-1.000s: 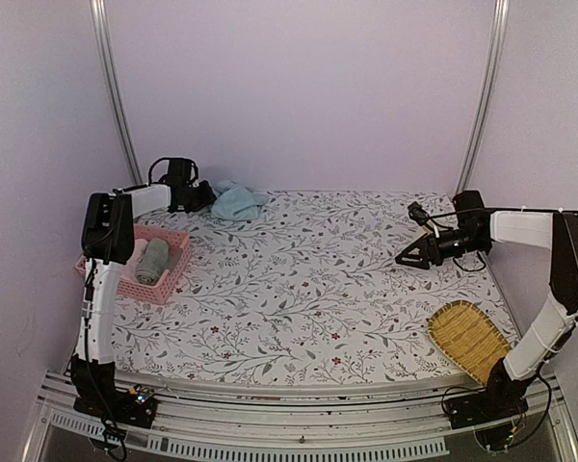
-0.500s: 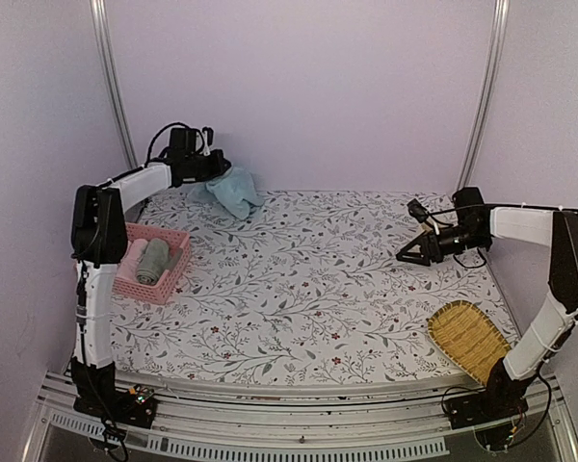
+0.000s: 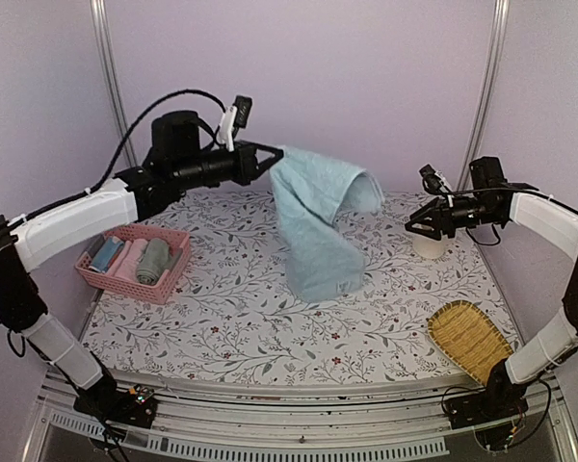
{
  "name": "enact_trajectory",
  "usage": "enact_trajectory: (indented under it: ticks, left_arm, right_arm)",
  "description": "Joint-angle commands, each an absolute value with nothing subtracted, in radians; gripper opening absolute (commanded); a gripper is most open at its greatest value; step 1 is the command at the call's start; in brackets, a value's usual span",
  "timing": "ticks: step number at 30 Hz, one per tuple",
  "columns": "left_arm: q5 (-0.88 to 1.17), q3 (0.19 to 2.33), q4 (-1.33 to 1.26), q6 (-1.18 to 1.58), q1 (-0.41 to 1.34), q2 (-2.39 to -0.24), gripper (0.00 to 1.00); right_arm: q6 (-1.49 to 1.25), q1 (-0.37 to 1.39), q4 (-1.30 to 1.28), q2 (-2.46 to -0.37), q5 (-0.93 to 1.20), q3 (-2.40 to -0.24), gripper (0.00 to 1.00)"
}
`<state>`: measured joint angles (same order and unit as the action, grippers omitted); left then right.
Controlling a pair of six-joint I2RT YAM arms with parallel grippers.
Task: Roll the towels
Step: Put down the towel at the center of the board.
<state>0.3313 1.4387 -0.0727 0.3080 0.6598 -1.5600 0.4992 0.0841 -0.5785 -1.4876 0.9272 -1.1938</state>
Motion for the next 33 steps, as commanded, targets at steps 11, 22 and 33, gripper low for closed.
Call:
enact_trajectory:
  ticks: [11, 22, 33]
  left_arm:
    - [0.199, 1.035, 0.115, 0.433, 0.666, -1.592, 0.42]
    - [0.139, 0.851, 0.117, 0.522, 0.731, -1.421, 0.41]
    - [0.123, 0.811, 0.108, 0.568, 0.759, -1.379, 0.41]
  right_arm:
    - [0.689, 0.224, -0.783, -1.538, 0.827, -1.238, 0.56]
    - [0.857, 0.651, -0.696, -1.562, 0.479, -1.073, 0.42]
    - [0.876, 0.827, -0.549, -1.751, 0.316, -1.086, 0.41]
